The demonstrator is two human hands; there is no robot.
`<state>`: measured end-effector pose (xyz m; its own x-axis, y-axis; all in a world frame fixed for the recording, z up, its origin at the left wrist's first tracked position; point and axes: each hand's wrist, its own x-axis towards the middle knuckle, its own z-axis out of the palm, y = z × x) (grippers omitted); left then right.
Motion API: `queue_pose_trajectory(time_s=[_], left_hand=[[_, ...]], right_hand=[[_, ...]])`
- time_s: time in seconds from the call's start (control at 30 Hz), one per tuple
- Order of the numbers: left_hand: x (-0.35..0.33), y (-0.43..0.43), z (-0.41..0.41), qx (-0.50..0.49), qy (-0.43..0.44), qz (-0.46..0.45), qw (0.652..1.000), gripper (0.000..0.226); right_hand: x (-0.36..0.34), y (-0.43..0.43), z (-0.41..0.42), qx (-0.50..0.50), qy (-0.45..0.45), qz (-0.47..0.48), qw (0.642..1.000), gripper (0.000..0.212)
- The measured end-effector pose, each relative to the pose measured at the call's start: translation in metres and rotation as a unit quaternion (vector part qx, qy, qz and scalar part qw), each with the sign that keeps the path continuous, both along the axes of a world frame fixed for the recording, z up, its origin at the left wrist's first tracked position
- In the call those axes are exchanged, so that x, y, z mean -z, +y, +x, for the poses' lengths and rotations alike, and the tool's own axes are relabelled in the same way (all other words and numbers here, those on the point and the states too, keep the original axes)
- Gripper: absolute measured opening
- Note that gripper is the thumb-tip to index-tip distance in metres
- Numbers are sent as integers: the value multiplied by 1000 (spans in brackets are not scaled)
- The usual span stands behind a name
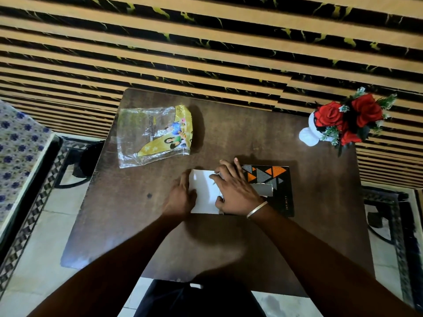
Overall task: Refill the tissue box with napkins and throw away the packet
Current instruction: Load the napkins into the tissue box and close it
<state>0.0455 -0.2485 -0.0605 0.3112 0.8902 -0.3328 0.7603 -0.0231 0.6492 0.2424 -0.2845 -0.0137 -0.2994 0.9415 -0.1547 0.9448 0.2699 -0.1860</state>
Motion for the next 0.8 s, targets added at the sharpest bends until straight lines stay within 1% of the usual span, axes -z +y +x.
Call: queue_pose_trajectory(time_s=[0.1, 0.17, 0.2, 0.23, 0.3, 0.37, 0.43, 0.5, 0.53, 0.63, 0.67, 0.73, 0.8], left_hand=[[-13, -4, 10, -107, -88, -40, 990, 59], [-28, -8, 19, -156, -155, -65, 973, 43], [-32, -11, 23, -169, -196, -83, 962, 32], [-35, -13, 26, -184, -237, -108, 948, 26], [-33, -18, 31, -211, -291, -161, 919, 31], [-32, -21, 35, -205, -314, -173, 911, 32], [-33, -25, 40, -185, -312, -162, 918, 32], [-32, -30, 45, -169, -301, -169, 923, 40], [-31, -32, 48, -163, -292, -172, 927, 44], [-19, -37, 57, -160, -278, -181, 930, 50], [-15, -38, 60, -166, -282, -188, 926, 50], [-10, -42, 69, -188, -300, -204, 913, 49], [-7, -44, 77, -215, -326, -214, 895, 46]], right_hand=[[4, -1, 0, 4, 15, 14, 1000, 54], [2, -1, 1, 22, 44, 23, 999, 54], [0, -1, 1, 40, 56, 33, 997, 54], [-3, -1, 3, 67, 66, 49, 994, 53], [-9, -3, 11, 141, 90, 91, 982, 48], [-13, -6, 26, 233, 105, 129, 958, 44], [-11, -12, 47, 337, 107, 157, 922, 43], [-5, -19, 67, 426, 95, 147, 888, 47], [-1, -24, 74, 456, 84, 131, 876, 51], [10, -34, 82, 513, 63, 88, 851, 61], [11, -36, 81, 533, 79, 75, 839, 63], [12, -37, 77, 560, 149, 54, 813, 58], [10, -37, 75, 559, 204, 56, 802, 58]])
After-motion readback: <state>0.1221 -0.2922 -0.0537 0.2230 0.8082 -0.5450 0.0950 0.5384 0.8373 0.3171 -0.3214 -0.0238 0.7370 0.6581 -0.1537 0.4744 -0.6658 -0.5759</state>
